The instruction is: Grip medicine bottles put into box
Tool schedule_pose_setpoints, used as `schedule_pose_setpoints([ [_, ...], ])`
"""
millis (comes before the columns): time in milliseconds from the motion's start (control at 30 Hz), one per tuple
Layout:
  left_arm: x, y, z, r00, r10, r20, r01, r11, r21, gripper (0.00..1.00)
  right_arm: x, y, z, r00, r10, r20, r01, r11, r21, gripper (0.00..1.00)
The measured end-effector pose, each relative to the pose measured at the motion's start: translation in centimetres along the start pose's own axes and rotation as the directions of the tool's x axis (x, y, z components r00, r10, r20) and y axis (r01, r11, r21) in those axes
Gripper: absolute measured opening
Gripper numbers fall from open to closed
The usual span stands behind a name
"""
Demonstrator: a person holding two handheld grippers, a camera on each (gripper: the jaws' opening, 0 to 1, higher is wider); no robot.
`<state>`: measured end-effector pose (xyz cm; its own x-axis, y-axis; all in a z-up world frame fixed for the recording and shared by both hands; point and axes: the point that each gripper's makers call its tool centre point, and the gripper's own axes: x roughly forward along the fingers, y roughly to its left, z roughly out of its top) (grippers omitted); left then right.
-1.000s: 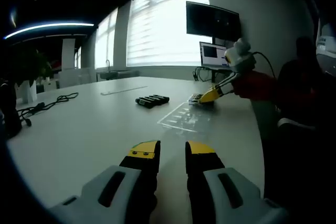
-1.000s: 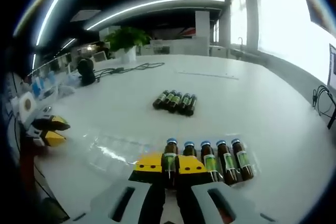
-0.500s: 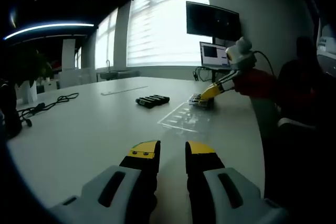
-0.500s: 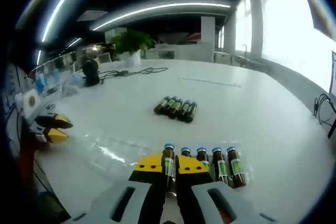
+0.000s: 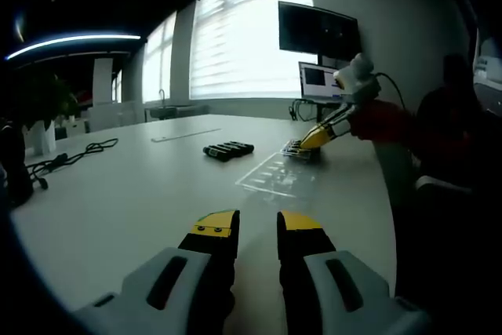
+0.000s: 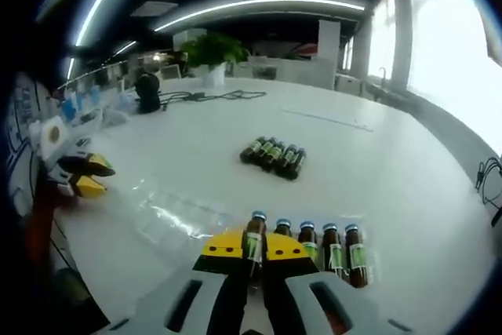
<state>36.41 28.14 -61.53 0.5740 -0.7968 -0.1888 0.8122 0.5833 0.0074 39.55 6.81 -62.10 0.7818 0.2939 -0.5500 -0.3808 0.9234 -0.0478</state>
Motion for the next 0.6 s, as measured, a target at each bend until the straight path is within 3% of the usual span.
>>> schedule_pose_setpoints([
  [467, 0.0, 0.0, 0.0, 1.000, 0.000, 0.001, 0.000, 1.000, -0.003, 0.13, 0.6, 0.2, -1.2, 0.998, 0.009, -0.057, -0.008, 1.000, 0.017, 0.02],
  [600, 0.0, 0.0, 0.0, 1.000, 0.000, 0.001, 0.000, 1.000, -0.003, 0.13, 0.6, 0.1, -1.1, 0.999, 0.004, -0.038, -0.003, 0.999, 0.033, 0.02],
])
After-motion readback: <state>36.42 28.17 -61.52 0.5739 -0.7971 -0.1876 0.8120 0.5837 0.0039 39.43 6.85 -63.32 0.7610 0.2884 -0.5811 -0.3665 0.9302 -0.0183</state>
